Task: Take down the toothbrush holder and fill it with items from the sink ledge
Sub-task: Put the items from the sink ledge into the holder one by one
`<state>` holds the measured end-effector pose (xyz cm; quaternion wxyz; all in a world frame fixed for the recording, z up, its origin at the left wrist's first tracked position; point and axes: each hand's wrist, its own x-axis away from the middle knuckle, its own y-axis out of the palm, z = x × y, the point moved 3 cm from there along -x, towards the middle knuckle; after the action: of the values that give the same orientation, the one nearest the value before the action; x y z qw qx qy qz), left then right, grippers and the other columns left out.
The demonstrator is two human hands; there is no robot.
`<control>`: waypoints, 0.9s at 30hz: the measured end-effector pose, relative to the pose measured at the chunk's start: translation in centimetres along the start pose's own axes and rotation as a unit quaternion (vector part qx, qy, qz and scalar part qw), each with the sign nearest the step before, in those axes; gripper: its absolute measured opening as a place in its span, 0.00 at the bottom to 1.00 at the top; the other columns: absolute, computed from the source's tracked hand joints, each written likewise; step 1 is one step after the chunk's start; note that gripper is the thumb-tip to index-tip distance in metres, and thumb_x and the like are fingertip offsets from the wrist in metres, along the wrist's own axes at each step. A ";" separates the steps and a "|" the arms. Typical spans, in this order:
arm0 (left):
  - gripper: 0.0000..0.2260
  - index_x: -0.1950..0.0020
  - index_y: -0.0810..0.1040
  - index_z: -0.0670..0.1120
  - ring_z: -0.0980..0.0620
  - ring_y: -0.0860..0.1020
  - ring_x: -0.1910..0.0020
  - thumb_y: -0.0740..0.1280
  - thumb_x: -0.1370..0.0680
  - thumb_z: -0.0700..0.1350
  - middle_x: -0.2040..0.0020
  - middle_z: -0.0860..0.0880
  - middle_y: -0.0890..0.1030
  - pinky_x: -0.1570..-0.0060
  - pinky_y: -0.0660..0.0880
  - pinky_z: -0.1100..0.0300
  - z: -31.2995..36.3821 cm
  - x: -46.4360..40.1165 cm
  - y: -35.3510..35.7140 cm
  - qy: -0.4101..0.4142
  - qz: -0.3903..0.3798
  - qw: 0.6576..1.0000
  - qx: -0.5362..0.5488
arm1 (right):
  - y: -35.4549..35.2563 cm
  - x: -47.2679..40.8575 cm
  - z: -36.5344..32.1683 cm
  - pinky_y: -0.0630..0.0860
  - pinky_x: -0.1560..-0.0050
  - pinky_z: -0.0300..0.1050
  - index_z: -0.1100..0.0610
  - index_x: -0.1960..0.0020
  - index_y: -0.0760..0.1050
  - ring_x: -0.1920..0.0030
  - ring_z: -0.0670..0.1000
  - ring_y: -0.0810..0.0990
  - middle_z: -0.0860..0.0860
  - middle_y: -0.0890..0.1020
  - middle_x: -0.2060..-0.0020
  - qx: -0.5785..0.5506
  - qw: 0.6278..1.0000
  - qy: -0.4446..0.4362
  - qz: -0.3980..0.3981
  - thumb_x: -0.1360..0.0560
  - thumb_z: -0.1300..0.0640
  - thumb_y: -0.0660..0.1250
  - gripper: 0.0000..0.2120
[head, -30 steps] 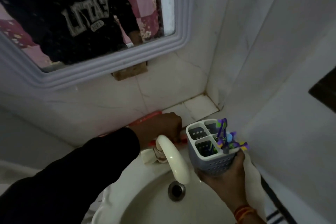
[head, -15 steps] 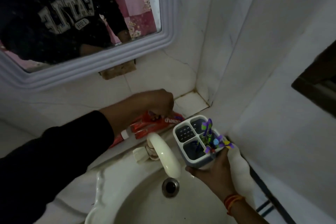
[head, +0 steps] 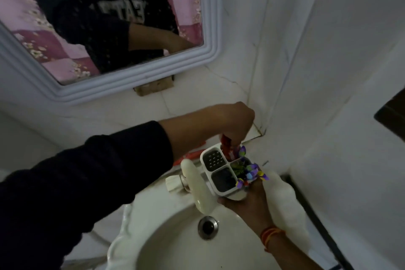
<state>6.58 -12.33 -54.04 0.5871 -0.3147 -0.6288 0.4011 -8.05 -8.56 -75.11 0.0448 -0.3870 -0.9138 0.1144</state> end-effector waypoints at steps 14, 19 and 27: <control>0.10 0.48 0.86 0.43 0.46 0.85 0.53 0.71 0.25 0.45 0.51 0.44 0.87 0.44 0.80 0.54 -9.8 0.8 8.0 -0.154 -0.011 0.980 0.125 | -0.7 -1.5 0.5 0.78 0.35 0.40 0.33 0.31 0.63 0.33 0.44 0.77 0.48 0.77 0.34 -0.018 0.998 -0.036 -0.047 0.47 0.50 0.87 0.52; 0.14 0.46 0.83 0.43 0.44 0.83 0.52 0.71 0.26 0.51 0.51 0.42 0.84 0.50 0.82 0.52 -9.5 0.4 11.8 -0.168 -0.020 0.985 0.039 | -1.0 -1.6 0.5 0.77 0.35 0.36 0.29 0.33 0.60 0.34 0.36 0.75 0.43 0.76 0.35 -0.005 0.998 -0.038 -0.043 0.48 0.48 0.88 0.53; 0.18 0.47 0.82 0.44 0.49 0.79 0.54 0.66 0.23 0.58 0.53 0.47 0.82 0.54 0.76 0.56 -10.3 0.2 11.5 -0.148 -0.050 0.987 0.028 | -1.0 -1.5 0.4 0.70 0.38 0.22 0.45 0.30 0.64 0.37 0.27 0.72 0.47 0.75 0.35 0.004 0.999 -0.025 -0.036 0.48 0.50 0.88 0.52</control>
<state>15.90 -5.23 -64.11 0.5158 -0.2034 -0.7123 0.4304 -7.75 -10.40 -75.20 0.0276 -0.3503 -0.9277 0.1263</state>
